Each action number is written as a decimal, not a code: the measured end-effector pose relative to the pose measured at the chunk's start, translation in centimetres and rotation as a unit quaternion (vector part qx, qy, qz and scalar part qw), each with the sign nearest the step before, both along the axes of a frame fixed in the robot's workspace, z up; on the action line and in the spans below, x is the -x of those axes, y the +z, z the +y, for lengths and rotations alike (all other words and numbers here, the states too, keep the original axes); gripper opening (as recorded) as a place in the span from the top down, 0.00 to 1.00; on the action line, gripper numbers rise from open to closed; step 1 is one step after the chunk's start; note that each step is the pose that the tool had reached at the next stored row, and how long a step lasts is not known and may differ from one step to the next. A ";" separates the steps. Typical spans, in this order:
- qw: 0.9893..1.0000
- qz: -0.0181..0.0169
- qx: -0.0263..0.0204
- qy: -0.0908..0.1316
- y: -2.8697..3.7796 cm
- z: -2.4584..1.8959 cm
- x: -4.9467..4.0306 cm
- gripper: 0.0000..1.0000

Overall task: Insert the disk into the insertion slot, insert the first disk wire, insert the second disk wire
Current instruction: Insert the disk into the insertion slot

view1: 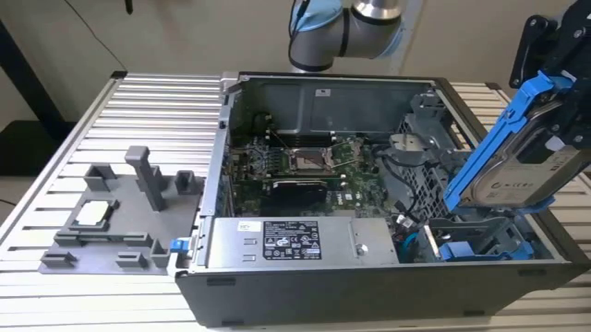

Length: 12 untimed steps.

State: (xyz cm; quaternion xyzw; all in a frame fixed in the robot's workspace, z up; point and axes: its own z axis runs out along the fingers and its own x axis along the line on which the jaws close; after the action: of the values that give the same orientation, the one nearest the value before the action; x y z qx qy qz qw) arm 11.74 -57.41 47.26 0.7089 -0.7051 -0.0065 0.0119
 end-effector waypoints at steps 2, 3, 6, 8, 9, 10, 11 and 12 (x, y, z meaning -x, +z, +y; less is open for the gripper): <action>1.000 0.000 0.000 0.000 -0.31 -0.03 -0.04 0.67; 1.000 0.000 0.000 0.000 -0.49 -0.05 -0.06 0.67; 1.000 0.000 0.000 0.000 -0.97 -0.08 -0.10 0.67; 1.000 0.000 0.000 0.000 -1.28 -0.08 -0.13 0.67; 1.000 0.000 0.000 0.000 -1.47 -0.09 -0.14 0.67; 1.000 0.000 0.000 0.000 -1.64 -0.10 -0.16 0.67; 1.000 0.000 0.000 0.000 -1.82 -0.10 -0.18 0.67; 1.000 0.000 0.000 0.000 -2.00 -0.11 -0.20 0.67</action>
State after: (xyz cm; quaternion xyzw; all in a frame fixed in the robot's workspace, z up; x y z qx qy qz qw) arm 11.94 -57.52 45.26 0.7091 -0.7049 -0.0065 0.0119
